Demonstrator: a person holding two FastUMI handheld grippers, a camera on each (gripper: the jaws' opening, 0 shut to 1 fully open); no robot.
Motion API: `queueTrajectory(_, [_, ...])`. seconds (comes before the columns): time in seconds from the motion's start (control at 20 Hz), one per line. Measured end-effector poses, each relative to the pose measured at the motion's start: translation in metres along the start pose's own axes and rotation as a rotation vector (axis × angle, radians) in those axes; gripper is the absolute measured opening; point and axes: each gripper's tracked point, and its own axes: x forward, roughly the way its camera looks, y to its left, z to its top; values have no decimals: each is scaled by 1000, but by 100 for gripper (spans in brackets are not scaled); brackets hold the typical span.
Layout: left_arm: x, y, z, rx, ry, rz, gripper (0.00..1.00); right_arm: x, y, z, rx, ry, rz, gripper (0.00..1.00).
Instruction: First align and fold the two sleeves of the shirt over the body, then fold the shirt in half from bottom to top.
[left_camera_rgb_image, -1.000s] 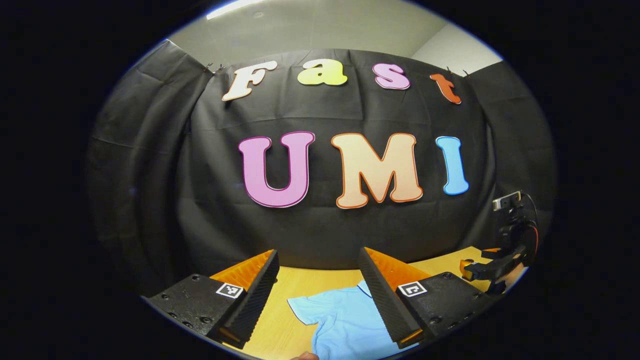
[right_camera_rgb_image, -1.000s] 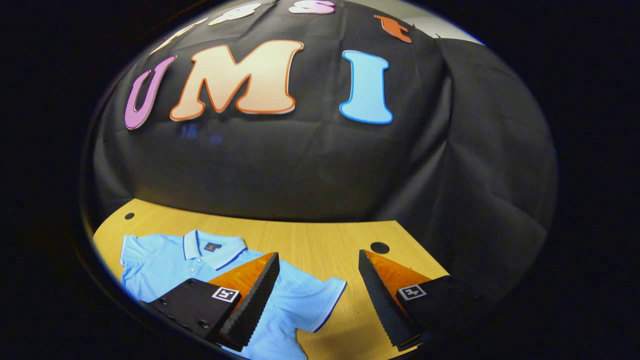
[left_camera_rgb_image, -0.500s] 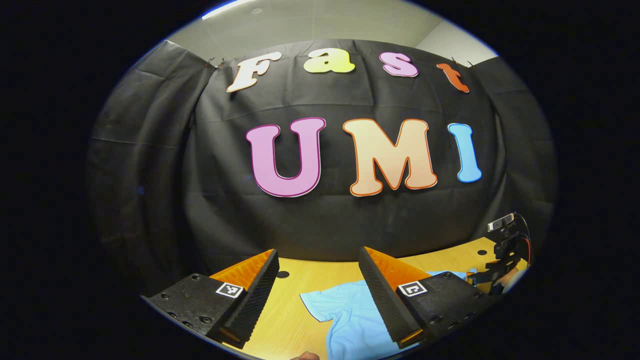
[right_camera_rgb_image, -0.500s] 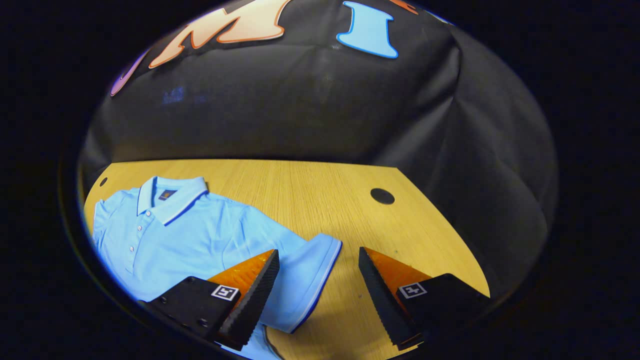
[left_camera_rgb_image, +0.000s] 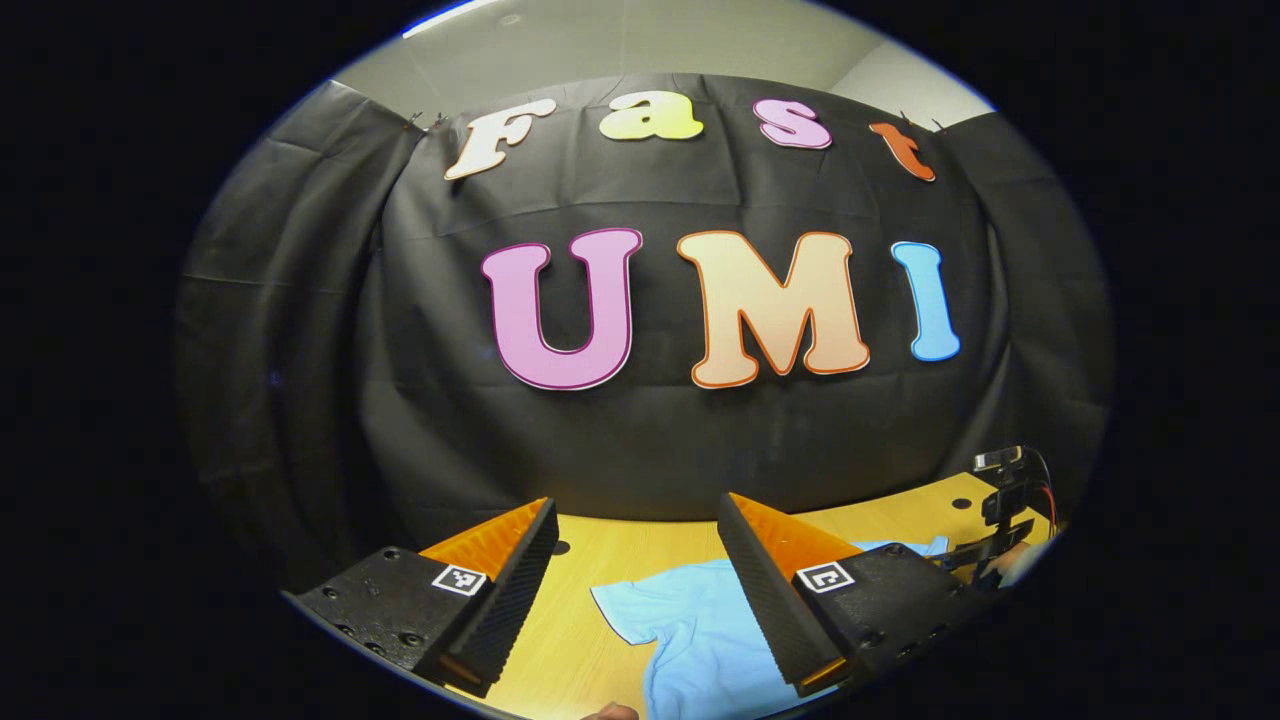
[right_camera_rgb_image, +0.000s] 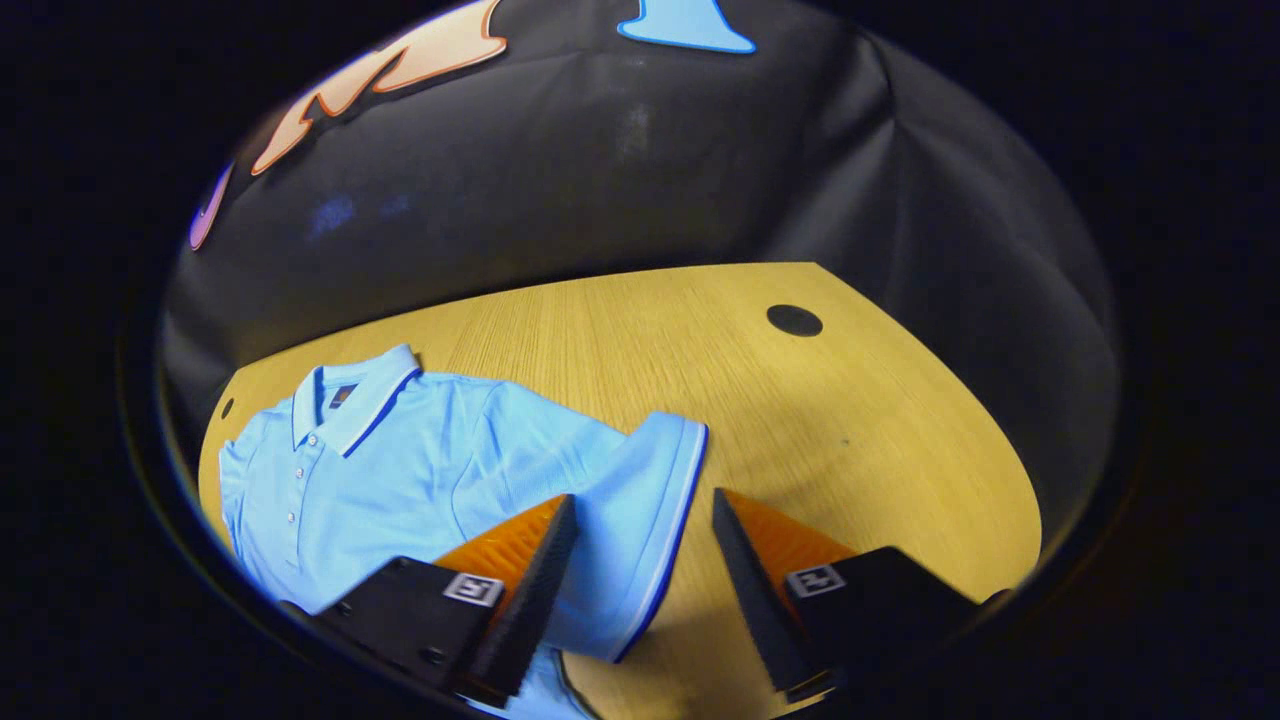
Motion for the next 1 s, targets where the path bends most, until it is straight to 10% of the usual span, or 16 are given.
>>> queueTrajectory(0.2, [1,-2,-4,-15,9,-4,96,-8,11,1,19,-5,34,9])
queueTrajectory(1.0, [2,10,-21,-35,42,23,96,-50,161,21,153,-29,338,4])
